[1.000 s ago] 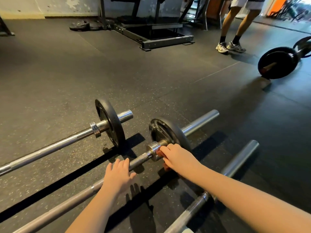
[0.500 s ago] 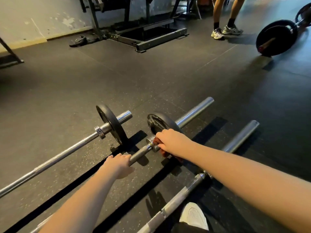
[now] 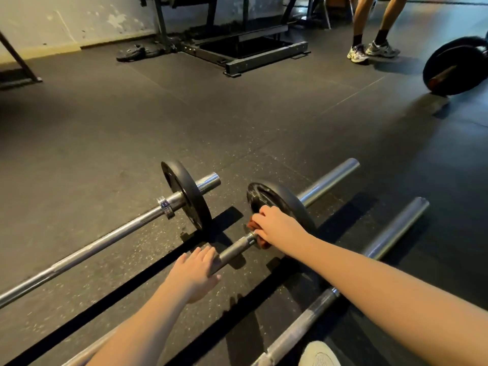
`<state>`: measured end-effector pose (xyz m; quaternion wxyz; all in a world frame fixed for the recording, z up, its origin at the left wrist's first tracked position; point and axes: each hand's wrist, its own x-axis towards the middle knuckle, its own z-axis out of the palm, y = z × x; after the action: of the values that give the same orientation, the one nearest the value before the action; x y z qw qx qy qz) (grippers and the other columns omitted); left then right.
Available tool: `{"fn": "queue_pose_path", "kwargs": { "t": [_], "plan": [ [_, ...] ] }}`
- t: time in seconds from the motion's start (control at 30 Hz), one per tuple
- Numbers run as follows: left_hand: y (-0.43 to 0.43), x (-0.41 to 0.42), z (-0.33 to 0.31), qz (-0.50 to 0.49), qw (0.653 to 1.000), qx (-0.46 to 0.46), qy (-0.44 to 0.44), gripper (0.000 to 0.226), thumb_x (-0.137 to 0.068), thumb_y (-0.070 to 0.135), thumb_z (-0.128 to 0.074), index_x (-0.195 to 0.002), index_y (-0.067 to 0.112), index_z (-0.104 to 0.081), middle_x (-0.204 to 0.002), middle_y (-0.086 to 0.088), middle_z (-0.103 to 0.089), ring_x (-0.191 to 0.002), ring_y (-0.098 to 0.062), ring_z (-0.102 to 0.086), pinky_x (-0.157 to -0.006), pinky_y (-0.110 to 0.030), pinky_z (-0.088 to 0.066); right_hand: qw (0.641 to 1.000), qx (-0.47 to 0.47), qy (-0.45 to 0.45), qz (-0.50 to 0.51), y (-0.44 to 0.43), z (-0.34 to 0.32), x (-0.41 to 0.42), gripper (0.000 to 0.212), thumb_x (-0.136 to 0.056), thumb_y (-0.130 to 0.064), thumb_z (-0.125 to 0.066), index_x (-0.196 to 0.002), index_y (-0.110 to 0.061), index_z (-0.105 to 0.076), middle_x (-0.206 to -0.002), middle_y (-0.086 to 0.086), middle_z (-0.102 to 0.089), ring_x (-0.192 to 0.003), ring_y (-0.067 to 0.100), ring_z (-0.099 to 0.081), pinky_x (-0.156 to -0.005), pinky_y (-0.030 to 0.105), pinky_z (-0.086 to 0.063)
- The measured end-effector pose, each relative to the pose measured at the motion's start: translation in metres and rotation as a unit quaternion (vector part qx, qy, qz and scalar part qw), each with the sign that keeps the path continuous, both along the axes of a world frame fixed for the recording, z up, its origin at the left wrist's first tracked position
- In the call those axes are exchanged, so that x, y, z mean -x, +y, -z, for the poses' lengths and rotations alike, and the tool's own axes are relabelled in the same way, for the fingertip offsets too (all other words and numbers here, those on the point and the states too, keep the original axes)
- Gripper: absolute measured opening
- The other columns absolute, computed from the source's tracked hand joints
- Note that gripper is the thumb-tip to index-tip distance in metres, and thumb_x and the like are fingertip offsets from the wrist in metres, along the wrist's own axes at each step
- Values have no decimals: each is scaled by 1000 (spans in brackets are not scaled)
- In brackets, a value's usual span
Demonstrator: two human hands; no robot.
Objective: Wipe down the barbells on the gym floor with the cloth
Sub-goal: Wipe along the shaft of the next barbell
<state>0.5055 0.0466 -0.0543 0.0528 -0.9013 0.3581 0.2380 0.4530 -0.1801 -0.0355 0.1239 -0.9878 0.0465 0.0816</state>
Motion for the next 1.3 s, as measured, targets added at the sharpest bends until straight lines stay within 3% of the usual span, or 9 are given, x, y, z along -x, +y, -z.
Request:
{"fn": "queue_pose_path", "kwargs": {
  "t": [0.17, 0.27, 0.37, 0.47, 0.6, 0.8, 1.07, 1.2, 1.3],
  "plan": [
    [-14, -9, 33, -21, 999, 30, 36, 70, -101, 46, -35, -155, 19, 0, -162, 0, -3, -149, -17, 0, -121, -36, -1, 995, 12, -96, 29, 7, 44, -20, 35, -98, -39, -33, -119, -20, -53, -121, 1, -52, -116, 20, -46, -101, 33, -38],
    [-20, -16, 45, -36, 997, 61, 33, 67, -102, 46, -32, -155, 18, -2, -162, 0, -7, -149, -17, -1, -121, -35, -1, 987, -30, -156, 32, 7, 59, -10, 35, -99, -34, -45, -129, -18, -52, -135, 2, -51, -138, 23, -33, -117, 35, -20],
    [-28, -17, 53, -51, 994, 100, 18, 67, -101, 49, -33, -154, 18, -7, -161, 0, -12, -148, -16, -3, -121, -36, -3, 988, -38, -149, 18, 6, 73, 11, 48, -98, -31, -49, -143, -16, -40, -150, 2, -36, -145, 22, -23, -115, 30, -10],
    [-31, -15, 59, -54, 991, 125, -8, 66, -100, 50, -34, -154, 19, -11, -160, 2, -15, -148, -16, -4, -121, -37, -4, 987, -40, -158, 9, 1, 69, 0, 34, -99, -30, -47, -129, -15, -53, -132, 4, -53, -125, 20, -47, -113, 31, -30],
    [-31, -17, 61, -48, 993, 107, -10, 64, -101, 50, -31, -154, 20, -12, -160, 3, -15, -149, -16, -2, -121, -40, -4, 996, -19, -68, 51, 2, 49, -52, 28, -100, -36, -40, -110, -14, -56, -101, 3, -59, -94, 20, -57, -81, 36, -49],
    [-31, -14, 58, -58, 993, 104, 6, 62, -101, 50, -30, -153, 22, -13, -160, 5, -15, -149, -16, -2, -121, -41, -3, 977, -49, -207, 10, 6, 73, -4, 34, -95, -35, -44, -114, -13, -61, -120, 3, -58, -119, 20, -47, -109, 30, -32],
    [-32, -18, 56, -66, 993, 96, 25, 62, -101, 50, -27, -154, 23, -12, -161, 5, -12, -149, -17, 0, -121, -43, -2, 995, 2, -69, 68, 5, 55, -69, 28, -100, -37, -40, -111, -16, -55, -97, 2, -60, -90, 19, -59, -77, 34, -51],
    [-32, -16, 57, -69, 991, 107, 29, 61, -101, 49, -29, -154, 24, -13, -161, 6, -14, -149, -16, 0, -121, -41, -3, 975, -60, -201, 70, 10, 76, -16, 26, -96, -32, -50, -117, -18, -58, -115, 0, -57, -111, 15, -51, -101, 30, -41],
    [-33, -15, 59, -68, 991, 114, 13, 60, -100, 50, -30, -153, 25, -14, -160, 7, -15, -149, -17, 0, -120, -41, -1, 971, -89, -211, 72, 7, 88, 16, 40, -94, -29, -55, -130, -12, -52, -137, 8, -50, -129, 22, -44, -107, 33, -32]
  ]
}}
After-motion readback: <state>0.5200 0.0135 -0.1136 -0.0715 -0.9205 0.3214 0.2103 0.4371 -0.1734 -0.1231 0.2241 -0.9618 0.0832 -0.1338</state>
